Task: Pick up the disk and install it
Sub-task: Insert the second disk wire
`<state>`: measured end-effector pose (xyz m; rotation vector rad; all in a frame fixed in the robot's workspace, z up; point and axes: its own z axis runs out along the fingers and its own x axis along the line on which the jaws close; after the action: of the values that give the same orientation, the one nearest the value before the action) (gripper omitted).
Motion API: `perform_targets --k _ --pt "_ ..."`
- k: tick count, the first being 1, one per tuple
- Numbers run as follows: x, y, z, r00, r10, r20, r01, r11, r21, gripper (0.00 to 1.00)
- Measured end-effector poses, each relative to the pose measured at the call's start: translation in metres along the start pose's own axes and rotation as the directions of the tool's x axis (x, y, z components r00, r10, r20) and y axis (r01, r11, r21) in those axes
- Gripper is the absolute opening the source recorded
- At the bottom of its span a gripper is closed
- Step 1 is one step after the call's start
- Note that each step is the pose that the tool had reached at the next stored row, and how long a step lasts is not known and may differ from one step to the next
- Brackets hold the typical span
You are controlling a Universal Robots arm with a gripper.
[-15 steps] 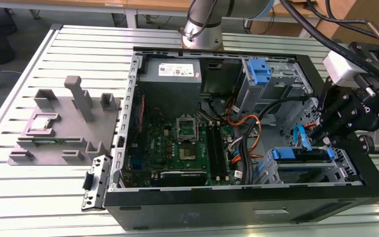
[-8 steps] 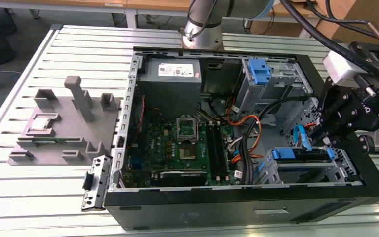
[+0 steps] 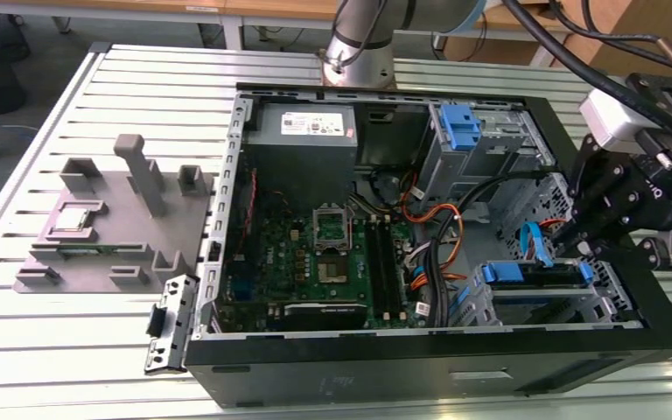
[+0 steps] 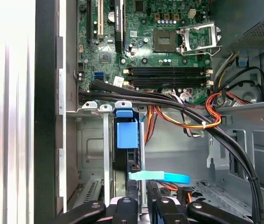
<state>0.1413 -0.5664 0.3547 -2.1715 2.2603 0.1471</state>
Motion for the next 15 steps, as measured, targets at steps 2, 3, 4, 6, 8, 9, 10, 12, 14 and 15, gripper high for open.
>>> perform_targets --k 2,3,4,6,8,9,10,12,14,15 --pt "-0.0021 -0.0001 0.0002 1.0 0.0 -0.0001 0.0 1.0 0.0 0.24" --pt "-0.0031 -0.0002 0.0003 1.0 0.0 -0.0001 0.0 1.0 0.0 0.24" --pt "-0.0043 -0.0002 0.0004 1.0 0.0 -0.0001 0.0 1.0 0.0 0.24" --pt "-0.0063 -0.0002 0.0006 1.0 0.0 -0.0001 0.0 1.0 0.0 0.24" --pt "-0.0078 -0.0003 0.0008 1.0 0.0 -0.0001 0.0 1.0 0.0 0.24" --pt "-0.0085 -0.0002 0.0009 1.0 0.0 -0.0001 0.0 1.0 0.0 0.24" --pt "-0.0093 -0.0002 0.001 1.0 0.0 -0.0001 0.0 1.0 0.0 0.24" --pt "-0.0108 -0.0002 0.0013 1.0 0.0 0.0 0.0 1.0 0.0 0.24" --pt "-0.0119 -0.0004 0.0014 1.0 0.0 0.0 0.0 1.0 0.0 0.24" --pt "-0.0124 -0.001 0.0015 1.0 0.0 0.0 0.0 1.0 0.0 0.24"
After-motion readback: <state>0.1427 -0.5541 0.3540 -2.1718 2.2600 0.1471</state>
